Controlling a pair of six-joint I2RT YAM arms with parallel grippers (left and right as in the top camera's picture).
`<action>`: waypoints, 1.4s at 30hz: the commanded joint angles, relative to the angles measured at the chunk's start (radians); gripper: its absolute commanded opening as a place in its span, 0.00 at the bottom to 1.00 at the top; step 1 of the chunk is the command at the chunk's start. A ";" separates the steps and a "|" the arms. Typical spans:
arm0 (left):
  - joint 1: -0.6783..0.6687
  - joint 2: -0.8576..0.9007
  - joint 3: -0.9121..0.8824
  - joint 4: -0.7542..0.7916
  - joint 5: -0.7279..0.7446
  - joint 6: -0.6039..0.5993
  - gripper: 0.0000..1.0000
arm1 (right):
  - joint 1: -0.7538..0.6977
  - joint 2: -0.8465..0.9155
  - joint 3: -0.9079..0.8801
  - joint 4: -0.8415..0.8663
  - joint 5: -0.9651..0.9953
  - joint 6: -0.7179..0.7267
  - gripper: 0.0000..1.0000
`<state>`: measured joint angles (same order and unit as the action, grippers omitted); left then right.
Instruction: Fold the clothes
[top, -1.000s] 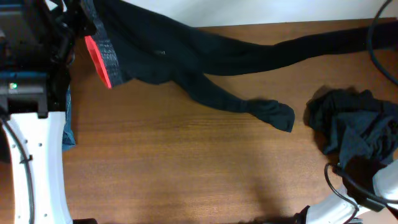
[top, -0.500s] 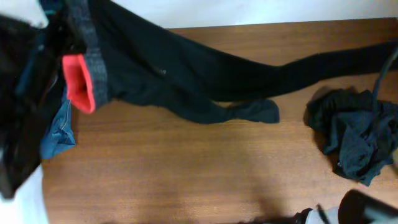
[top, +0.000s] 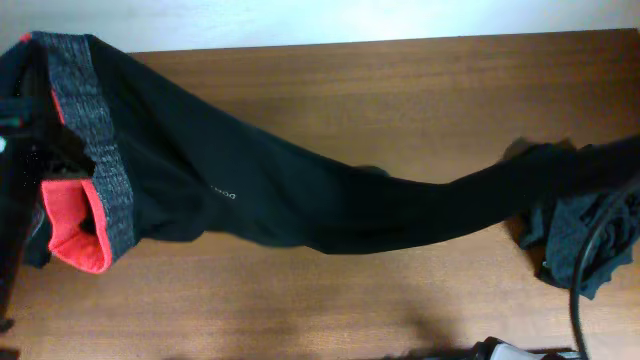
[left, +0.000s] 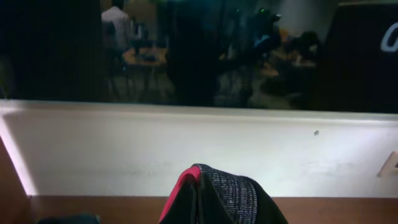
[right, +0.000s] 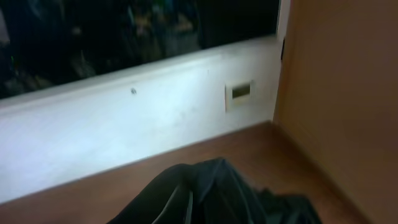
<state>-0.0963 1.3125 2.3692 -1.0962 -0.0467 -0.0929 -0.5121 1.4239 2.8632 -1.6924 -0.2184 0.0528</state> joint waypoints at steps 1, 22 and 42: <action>-0.002 0.120 0.002 0.011 -0.082 0.020 0.00 | -0.008 0.096 -0.087 -0.004 0.014 0.006 0.04; 0.084 0.790 0.002 0.237 -0.227 0.004 0.01 | 0.035 0.803 -0.158 0.167 -0.332 -0.359 0.04; 0.089 0.820 0.002 0.203 -0.159 0.004 0.01 | 0.217 0.879 -0.245 0.378 -0.463 -0.858 0.04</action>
<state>-0.0124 2.1330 2.3592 -0.8928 -0.2123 -0.0898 -0.2924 2.2578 2.6629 -1.3308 -0.5503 -0.6903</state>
